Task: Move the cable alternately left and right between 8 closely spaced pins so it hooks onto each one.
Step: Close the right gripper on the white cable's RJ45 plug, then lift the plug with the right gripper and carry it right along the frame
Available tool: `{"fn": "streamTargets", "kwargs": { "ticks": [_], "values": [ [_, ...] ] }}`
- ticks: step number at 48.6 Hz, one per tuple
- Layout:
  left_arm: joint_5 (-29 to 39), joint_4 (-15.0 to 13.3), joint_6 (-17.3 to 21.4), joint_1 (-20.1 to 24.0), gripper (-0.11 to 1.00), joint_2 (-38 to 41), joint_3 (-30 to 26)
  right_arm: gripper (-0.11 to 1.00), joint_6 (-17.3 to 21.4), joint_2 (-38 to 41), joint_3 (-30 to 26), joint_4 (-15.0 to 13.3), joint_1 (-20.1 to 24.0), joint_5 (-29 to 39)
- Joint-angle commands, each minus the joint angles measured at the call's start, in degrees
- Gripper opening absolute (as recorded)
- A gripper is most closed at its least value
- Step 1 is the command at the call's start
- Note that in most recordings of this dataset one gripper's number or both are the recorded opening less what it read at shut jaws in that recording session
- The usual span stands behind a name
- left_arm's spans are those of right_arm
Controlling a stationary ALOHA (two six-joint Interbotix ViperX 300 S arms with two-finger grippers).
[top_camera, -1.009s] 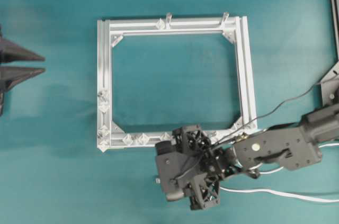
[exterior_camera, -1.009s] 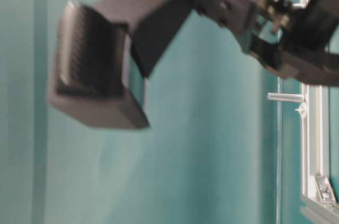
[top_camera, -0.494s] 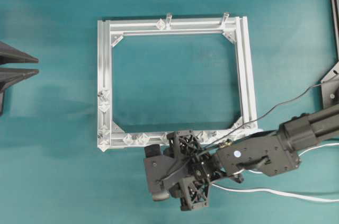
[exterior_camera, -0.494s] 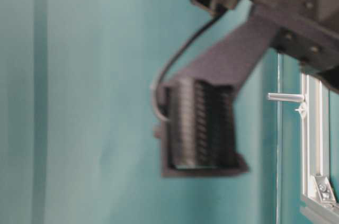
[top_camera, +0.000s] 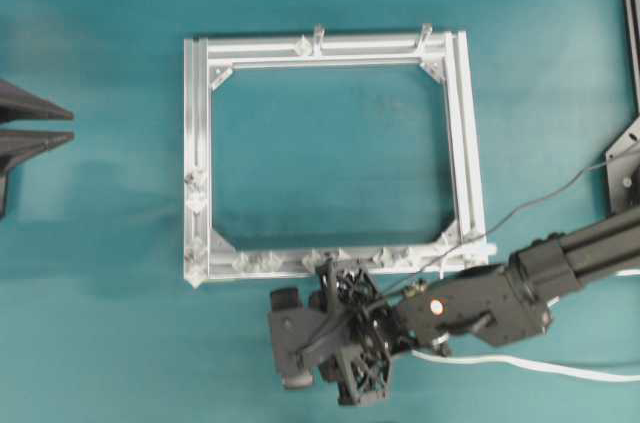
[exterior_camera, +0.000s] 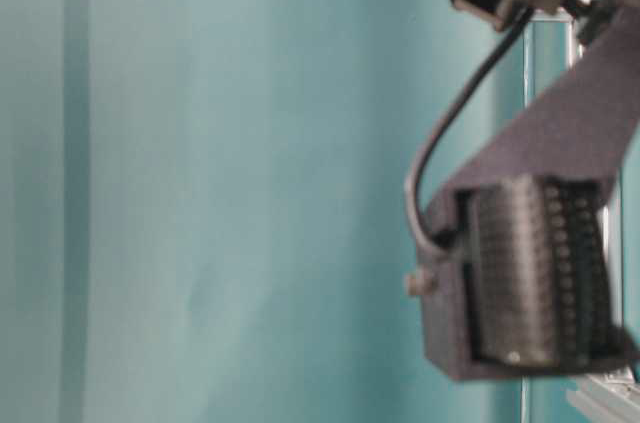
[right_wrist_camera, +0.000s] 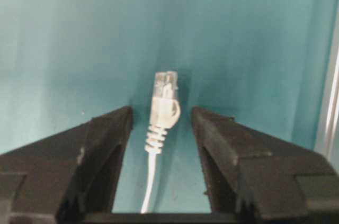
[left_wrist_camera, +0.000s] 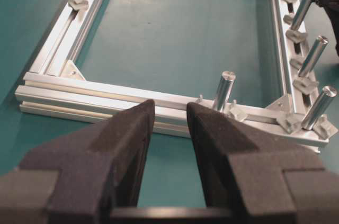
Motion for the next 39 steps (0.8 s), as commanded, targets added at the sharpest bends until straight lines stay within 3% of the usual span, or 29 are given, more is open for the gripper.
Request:
{"fn": "streamTargets", "kwargs": {
  "ticks": [1, 10, 13, 20, 39],
  "values": [
    [-0.44, 0.18, -0.18, 0.00, 0.37, 0.88, -0.88, 0.54, -0.09, -0.53, -1.05, 0.09, 0.35, -0.53],
    [-0.53, 0.18, -0.18, -0.09, 0.37, 0.88, -0.79, 0.51, -0.09, -0.53, -1.14, 0.09, 0.35, -0.26],
    [-0.53, 0.18, -0.18, -0.09, 0.37, 0.88, -0.79, 0.44, -0.09, -0.53, -1.58, 0.09, 0.35, -0.26],
    [-0.53, 0.18, -0.26, -0.18, 0.37, 0.88, -0.79, 0.15, -0.09, -0.53, -2.46, 0.00, 0.35, -0.09],
    [-0.44, 0.18, -0.26, -0.18, 0.37, 0.79, -0.79, 0.15, 0.09, -1.41, -5.62, 0.00, 1.41, 7.21]
  ]
}}
